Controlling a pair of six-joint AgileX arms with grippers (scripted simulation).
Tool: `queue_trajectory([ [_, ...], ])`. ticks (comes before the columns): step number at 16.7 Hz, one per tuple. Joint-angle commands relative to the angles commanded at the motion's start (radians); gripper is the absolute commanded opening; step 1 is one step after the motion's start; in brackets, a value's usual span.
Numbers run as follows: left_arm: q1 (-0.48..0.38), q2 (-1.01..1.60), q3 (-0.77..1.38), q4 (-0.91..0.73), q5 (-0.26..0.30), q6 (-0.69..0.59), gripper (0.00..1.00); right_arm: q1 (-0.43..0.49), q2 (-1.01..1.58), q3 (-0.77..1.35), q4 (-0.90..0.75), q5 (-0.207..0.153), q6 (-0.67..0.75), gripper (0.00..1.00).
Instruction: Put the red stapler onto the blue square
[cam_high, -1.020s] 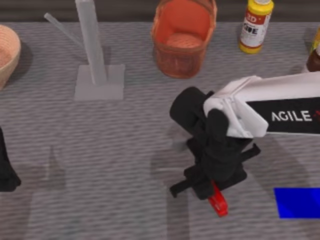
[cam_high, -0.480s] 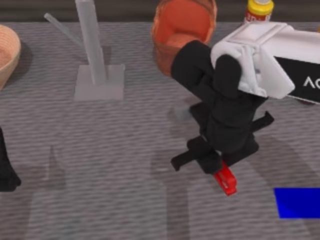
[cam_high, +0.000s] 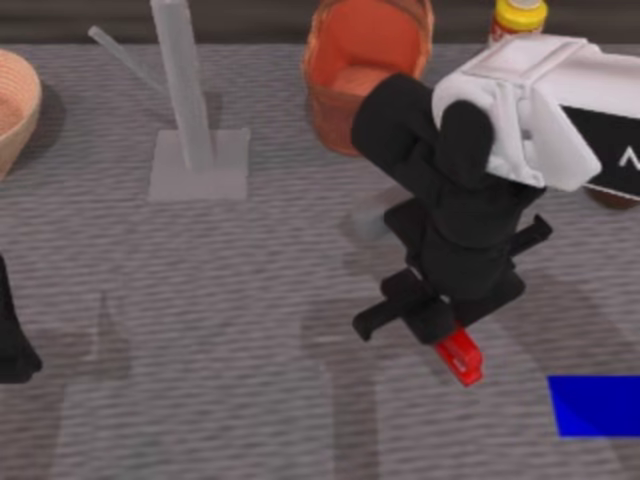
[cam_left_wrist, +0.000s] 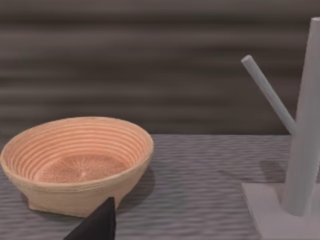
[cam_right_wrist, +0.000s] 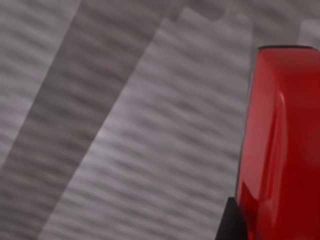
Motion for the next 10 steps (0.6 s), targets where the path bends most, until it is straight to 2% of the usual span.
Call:
queue_trajectory([
  [5,0.0,0.0,0.0,0.0,0.0,0.0,1.0,-0.091,-0.054,-0.053,-0.016,-0.001,-0.303,0.0],
  [10,0.0,0.0,0.0,0.0,0.0,0.0,1.0,-0.228,-0.153,-0.165,-0.029,0.002,-0.778,0.0],
])
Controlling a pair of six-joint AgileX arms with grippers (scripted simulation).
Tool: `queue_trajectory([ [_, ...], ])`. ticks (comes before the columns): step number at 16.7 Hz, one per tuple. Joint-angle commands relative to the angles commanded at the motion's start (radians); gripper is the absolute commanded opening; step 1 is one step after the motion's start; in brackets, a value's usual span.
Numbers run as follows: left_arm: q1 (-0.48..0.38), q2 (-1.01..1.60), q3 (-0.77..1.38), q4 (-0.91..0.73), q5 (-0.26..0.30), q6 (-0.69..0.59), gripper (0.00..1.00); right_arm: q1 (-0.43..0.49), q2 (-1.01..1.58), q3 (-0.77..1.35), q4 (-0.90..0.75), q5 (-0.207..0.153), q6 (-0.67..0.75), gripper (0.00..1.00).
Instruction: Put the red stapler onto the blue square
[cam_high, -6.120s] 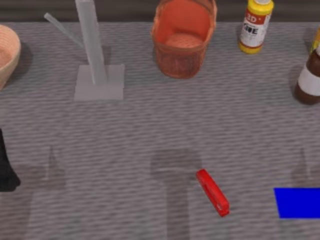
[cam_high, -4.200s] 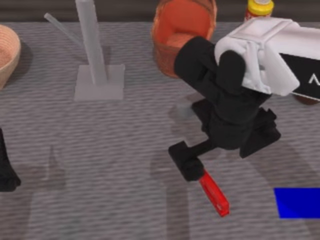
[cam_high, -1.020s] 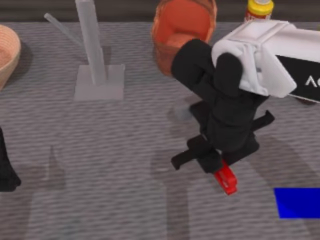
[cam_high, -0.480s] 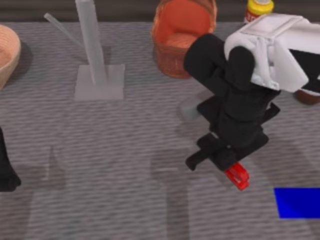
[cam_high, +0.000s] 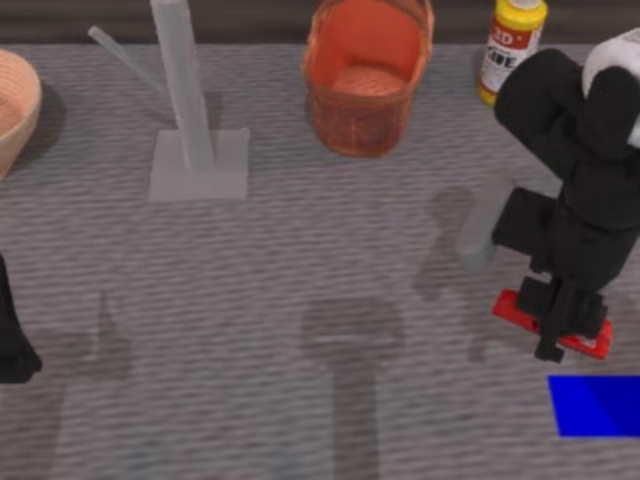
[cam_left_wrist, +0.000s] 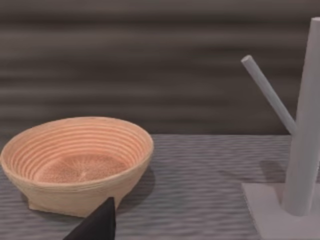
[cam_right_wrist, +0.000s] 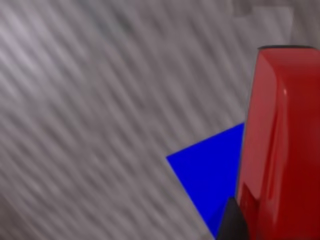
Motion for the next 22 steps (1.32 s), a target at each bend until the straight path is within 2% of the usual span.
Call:
queue_trajectory([
  [5,0.0,0.0,0.0,0.0,0.0,0.0,1.0,-0.133,-0.108,-0.111,-0.005,0.003,-0.477,0.0],
  [9,0.0,0.0,0.0,0.0,0.0,0.0,1.0,-0.212,-0.191,-0.179,0.01,0.001,-0.697,0.0],
  [12,0.0,0.0,0.0,0.0,0.0,0.0,1.0,-0.234,-0.218,-0.198,0.017,0.0,-0.749,0.0],
  [17,0.0,0.0,0.0,0.0,0.0,0.0,1.0,-0.23,-0.213,-0.197,0.018,0.0,-0.746,0.0],
  [22,0.0,0.0,0.0,0.0,0.0,0.0,1.0,-0.236,-0.16,-0.302,0.18,-0.001,-0.735,0.0],
])
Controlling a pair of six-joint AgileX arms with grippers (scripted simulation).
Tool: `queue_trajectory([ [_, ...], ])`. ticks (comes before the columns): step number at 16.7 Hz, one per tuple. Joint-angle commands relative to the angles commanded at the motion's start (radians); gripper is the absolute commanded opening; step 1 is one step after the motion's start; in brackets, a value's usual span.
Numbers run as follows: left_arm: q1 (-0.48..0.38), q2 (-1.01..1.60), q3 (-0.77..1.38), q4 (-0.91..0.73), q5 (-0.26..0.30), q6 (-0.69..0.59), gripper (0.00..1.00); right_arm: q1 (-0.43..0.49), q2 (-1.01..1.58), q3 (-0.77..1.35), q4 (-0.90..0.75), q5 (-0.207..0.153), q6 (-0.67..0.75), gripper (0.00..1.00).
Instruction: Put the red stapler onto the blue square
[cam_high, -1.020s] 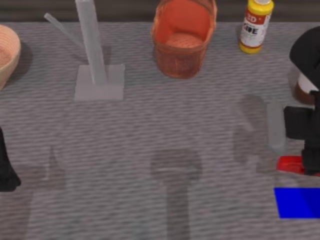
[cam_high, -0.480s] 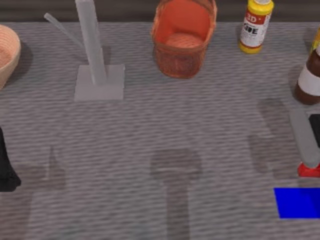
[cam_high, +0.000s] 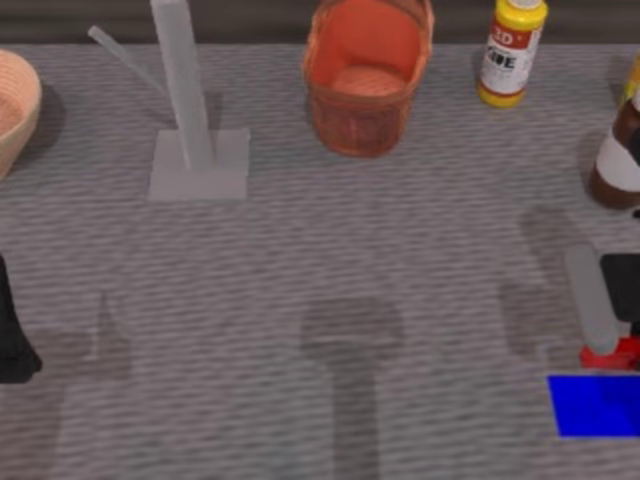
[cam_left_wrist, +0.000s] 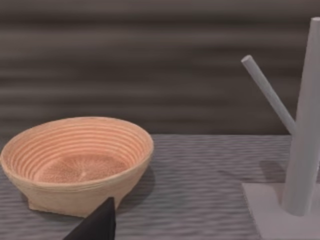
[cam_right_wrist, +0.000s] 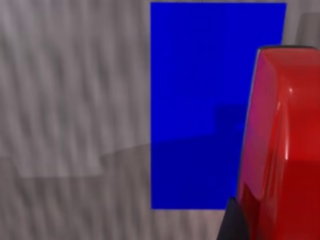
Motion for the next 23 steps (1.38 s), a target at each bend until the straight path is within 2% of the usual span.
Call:
queue_trajectory([
  [5,0.0,0.0,0.0,0.0,0.0,0.0,1.0,0.007,0.081,-0.147,0.233,0.002,-0.003,0.0],
  [11,0.0,0.0,0.0,0.0,0.0,0.0,1.0,0.008,0.096,-0.172,0.266,0.001,-0.005,0.0],
  [23,0.0,0.0,0.0,0.0,0.0,0.0,1.0,0.008,0.096,-0.172,0.266,0.001,-0.005,0.9],
])
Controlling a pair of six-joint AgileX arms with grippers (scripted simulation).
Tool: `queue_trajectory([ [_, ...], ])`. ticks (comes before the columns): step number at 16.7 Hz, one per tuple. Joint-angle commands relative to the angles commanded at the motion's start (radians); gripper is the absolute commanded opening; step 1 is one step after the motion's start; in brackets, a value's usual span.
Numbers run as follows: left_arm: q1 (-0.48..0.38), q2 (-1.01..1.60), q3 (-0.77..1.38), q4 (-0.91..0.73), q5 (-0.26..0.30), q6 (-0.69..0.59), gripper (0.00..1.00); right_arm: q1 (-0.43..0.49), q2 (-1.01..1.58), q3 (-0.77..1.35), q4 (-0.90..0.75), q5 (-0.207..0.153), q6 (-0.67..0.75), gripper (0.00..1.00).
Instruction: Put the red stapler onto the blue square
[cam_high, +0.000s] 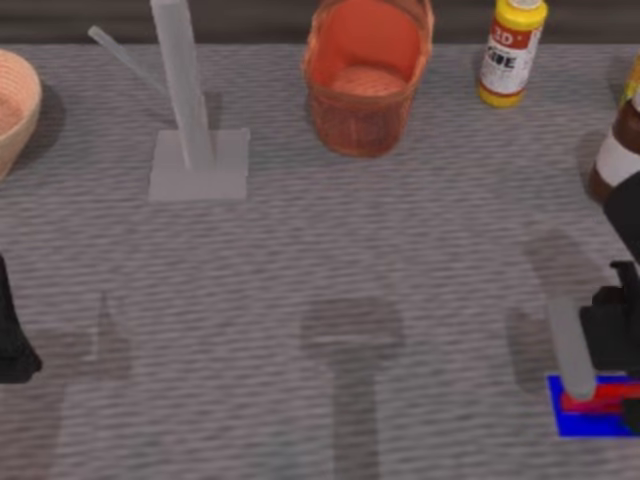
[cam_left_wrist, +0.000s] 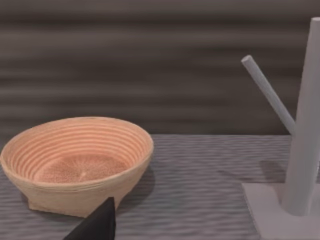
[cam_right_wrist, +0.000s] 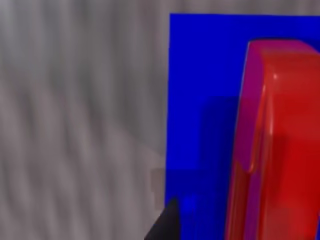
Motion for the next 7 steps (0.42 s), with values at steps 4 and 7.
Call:
queue_trajectory([
  [4,0.0,0.0,0.0,0.0,0.0,0.0,1.0,0.0,0.0,0.0,0.0,0.0,0.0,1.0],
  [7,0.0,0.0,0.0,0.0,0.0,0.0,1.0,0.0,0.0,0.0,0.0,0.0,0.0,1.0],
])
